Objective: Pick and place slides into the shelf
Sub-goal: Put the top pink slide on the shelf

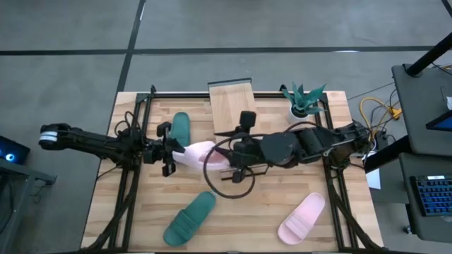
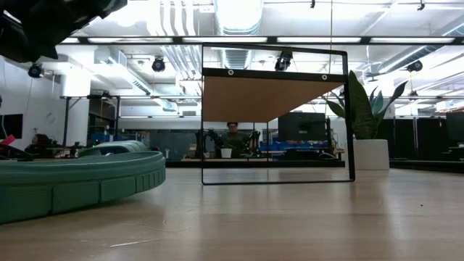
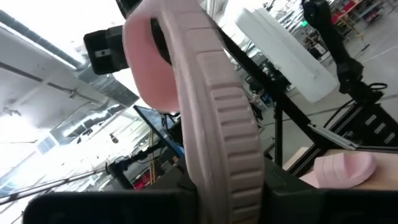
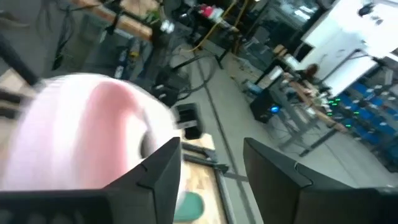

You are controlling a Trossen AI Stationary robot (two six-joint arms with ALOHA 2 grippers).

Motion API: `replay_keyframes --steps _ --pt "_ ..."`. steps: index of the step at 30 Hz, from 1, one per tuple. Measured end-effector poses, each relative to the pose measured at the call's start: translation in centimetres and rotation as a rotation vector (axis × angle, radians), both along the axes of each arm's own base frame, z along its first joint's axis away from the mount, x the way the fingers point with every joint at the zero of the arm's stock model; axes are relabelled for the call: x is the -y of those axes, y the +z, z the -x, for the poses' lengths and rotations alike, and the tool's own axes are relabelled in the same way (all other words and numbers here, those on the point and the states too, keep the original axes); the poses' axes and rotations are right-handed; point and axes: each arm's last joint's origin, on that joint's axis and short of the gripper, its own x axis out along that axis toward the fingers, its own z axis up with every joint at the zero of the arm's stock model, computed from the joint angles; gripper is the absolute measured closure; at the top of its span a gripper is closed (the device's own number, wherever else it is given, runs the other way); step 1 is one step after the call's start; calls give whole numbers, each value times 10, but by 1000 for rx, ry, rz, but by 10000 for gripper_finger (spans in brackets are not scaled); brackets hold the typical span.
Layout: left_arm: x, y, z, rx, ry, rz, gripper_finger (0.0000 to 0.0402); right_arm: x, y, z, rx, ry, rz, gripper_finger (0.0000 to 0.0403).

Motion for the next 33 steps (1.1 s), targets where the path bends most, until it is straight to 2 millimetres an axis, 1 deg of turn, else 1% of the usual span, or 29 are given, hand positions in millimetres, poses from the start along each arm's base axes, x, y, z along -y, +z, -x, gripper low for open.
replay_keyframes --steps 3,7,9,11,15,18,21,26,29,33 --pt "0 2 3 6 -1 -1 359 3 10 9 2 -19 5 238" --pt "0 3 7 0 18 6 360 6 14 16 -26 -68 4 241" --pt "-1 1 7 -20 56 0 360 9 17 20 -23 -107 -19 244" --pt "-3 -3 6 -61 140 -18 360 11 20 24 -17 -137 -42 246" --pt "-9 -14 0 -152 351 -34 360 13 20 28 -35 -149 -55 251" --pt "-12 -18 -5 -187 463 -45 360 12 18 27 -47 -149 -50 255" --pt "-13 -23 -10 -226 509 -60 360 12 18 28 -51 -151 -47 258" --pt "-12 -33 -21 -302 585 -90 360 14 15 29 -72 -214 -11 265" --pt "-6 -39 -28 -348 641 -140 360 15 14 30 -81 -230 0 269" --pt "5 -39 -38 -378 729 -192 360 16 15 31 -75 -267 15 273"
